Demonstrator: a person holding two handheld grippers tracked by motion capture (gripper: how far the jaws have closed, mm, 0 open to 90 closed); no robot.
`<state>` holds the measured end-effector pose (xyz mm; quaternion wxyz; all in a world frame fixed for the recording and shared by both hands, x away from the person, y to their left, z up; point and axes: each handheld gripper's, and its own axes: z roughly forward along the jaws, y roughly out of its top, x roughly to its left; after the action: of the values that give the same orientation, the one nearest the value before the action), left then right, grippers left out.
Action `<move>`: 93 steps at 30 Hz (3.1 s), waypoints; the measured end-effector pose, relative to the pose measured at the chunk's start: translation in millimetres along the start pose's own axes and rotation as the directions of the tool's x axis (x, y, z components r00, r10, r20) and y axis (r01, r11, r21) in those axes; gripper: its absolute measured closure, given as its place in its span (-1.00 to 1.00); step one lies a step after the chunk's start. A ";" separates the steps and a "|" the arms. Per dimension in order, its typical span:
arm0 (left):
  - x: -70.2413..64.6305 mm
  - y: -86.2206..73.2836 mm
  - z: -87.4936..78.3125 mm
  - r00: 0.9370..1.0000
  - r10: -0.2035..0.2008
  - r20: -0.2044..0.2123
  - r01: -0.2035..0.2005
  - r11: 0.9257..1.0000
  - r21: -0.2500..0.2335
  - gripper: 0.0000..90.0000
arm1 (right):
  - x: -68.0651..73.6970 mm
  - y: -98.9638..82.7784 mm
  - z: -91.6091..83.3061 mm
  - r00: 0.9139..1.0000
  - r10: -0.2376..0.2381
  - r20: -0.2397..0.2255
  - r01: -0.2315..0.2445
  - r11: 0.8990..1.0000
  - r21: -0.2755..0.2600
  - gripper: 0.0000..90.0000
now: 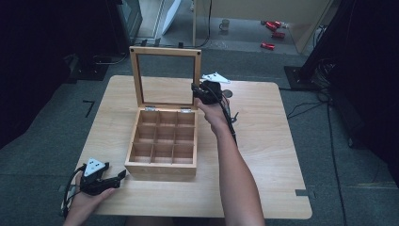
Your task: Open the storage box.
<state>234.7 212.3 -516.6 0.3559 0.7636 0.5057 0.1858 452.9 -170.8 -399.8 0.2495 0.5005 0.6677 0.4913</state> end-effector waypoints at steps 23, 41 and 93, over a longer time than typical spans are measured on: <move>-1.1 0.1 0.5 1.000 0.006 -0.007 -0.006 1.000 0.001 -0.48 | -6.4 -14.8 -52.4 1.000 -0.018 -0.009 0.018 0.997 0.071 -0.68; -1.6 0.1 0.6 1.000 0.010 -0.011 -0.010 1.000 0.003 -0.48 | -42.8 -59.9 -104.4 0.999 -0.017 0.036 0.013 0.994 0.109 -0.69; -3.4 0.2 0.9 0.999 0.025 -0.026 -0.025 1.000 0.009 -0.48 | -134.1 -184.9 -226.8 0.971 0.077 0.227 -0.123 0.974 0.192 -0.69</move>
<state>234.0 208.8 -516.7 0.3436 0.7689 0.5015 0.1980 237.8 -388.5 -499.5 0.2430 0.6075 0.6572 0.3741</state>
